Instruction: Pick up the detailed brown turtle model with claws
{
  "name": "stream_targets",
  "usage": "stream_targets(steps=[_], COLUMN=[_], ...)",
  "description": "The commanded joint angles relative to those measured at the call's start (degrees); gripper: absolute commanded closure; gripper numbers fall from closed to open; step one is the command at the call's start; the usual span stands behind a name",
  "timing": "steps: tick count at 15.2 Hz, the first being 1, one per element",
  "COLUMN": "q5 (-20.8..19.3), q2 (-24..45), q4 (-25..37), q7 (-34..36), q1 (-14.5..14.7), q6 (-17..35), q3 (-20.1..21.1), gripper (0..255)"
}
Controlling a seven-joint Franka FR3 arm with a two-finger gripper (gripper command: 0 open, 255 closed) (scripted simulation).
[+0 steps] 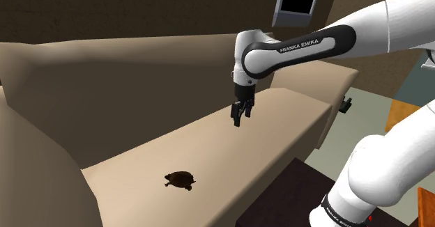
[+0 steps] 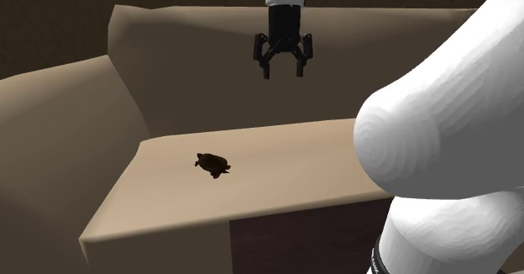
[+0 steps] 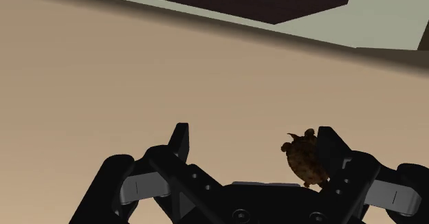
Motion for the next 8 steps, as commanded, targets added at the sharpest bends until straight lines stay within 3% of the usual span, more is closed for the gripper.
stream_targets(steps=[1,8], q5=[-0.3,-2.8], q2=[4.6,20.1], q4=[2.0,10.0], q7=[-0.4,-1.3], q1=[0.6,2.6], q6=[2.2,8.0], q3=[0.8,3.4], gripper=[0,0])
